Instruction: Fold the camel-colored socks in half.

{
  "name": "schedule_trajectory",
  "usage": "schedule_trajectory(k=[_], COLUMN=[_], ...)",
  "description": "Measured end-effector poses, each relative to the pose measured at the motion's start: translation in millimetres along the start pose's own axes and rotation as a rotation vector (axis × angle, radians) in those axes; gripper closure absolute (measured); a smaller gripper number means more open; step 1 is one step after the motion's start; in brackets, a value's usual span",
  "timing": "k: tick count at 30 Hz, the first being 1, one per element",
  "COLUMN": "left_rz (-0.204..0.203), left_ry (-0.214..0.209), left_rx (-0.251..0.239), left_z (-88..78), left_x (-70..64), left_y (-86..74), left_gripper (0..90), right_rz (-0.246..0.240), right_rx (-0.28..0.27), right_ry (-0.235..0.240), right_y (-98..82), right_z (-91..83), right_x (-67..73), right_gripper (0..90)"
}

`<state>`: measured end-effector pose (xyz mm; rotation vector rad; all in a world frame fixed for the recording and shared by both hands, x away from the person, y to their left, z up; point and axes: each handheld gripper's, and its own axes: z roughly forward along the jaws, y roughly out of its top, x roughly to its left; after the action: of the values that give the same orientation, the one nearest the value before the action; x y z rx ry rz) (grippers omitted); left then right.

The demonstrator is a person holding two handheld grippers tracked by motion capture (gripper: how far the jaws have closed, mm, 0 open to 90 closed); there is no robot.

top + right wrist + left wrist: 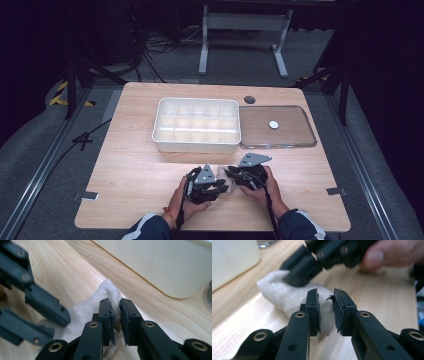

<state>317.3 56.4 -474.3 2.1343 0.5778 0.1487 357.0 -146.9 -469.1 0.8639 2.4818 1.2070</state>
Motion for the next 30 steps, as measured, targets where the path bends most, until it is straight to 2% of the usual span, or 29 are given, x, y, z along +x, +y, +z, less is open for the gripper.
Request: schedule_trajectory(k=[3, 5, 7, 12, 15, 16, 18, 21, 23, 25, 26, 27, 29, 30], left_rz=[0.028, 0.018, 0.018, 0.019, 0.024, 0.011, 0.016, 0.009, 0.008, 0.012, 0.013, 0.010, 0.014, 0.015], left_ry=[0.019, 0.017, 0.012, 0.011, 0.012, 0.007, 0.005, 0.003, 0.004, 0.003, 0.001, 0.002, 0.003, 0.002], left_rx=[0.017, 0.006, 0.003, 0.000, 0.001, -0.009, -0.002, -0.004, -0.005, -0.011, -0.007, -0.003, -0.002, 0.000], left_z=[1.4, 3.4, 3.8, 4.9, 4.9, 5.5, 5.3, 5.3, 5.3, 5.8, 5.5, 5.3, 5.4, 5.4], left_x=[-3.0, -2.9, -2.2, -1.9, -1.8, -1.9, -1.1, -1.1, -1.7, -1.8, -1.5, -1.1, -0.5, -1.2], left_y=[1.6, -0.4, -1.2, -1.4, -1.6, -1.9, -1.5, -1.8, -2.1, -2.2, -2.0, -2.1, -2.1, -1.9], left_gripper=[74.4, 74.4, 74.5, 74.5, 74.5, 74.5, 74.6, 74.6, 74.6, 74.6, 74.6, 74.5, 74.7, 74.7], right_rz=[-0.007, -0.016, 0.007, 0.017, 0.012, 0.010, 0.003, -0.023, -0.050, -0.088, -0.093, -0.098, -0.099, -0.081], right_rx=[-0.001, 0.003, -0.004, -0.008, -0.027, -0.033, -0.071, -0.122, -0.130, -0.094, -0.075, -0.060, -0.029, -0.032], right_ry=[-0.004, -0.014, -0.023, -0.050, -0.063, -0.065, -0.065, -0.027, 0.019, 0.048, 0.068, 0.068, 0.065, 0.070], right_y=[0.3, 0.6, 1.3, 1.3, 3.8, 5.0, 9.5, 15.5, 18.7, 20.6, 19.8, 18.8, 15.7, 14.3], right_z=[0.2, -1.2, -3.1, -5.2, -8.3, -9.6, -13.8, -17.2, -15.9, -8.5, -3.8, -0.9, 6.5, 8.9], right_x=[0.3, -0.3, -2.4, -5.3, -5.8, -5.8, -5.9, -2.8, 1.9, 7.1, 8.2, 8.6, 6.6, 4.1], right_gripper=[79.4, 79.4, 79.7, 81.7, 82.3, 82.6, 83.0, 81.7, 80.4, 78.1, 77.8, 78.0, 79.4, 81.0])
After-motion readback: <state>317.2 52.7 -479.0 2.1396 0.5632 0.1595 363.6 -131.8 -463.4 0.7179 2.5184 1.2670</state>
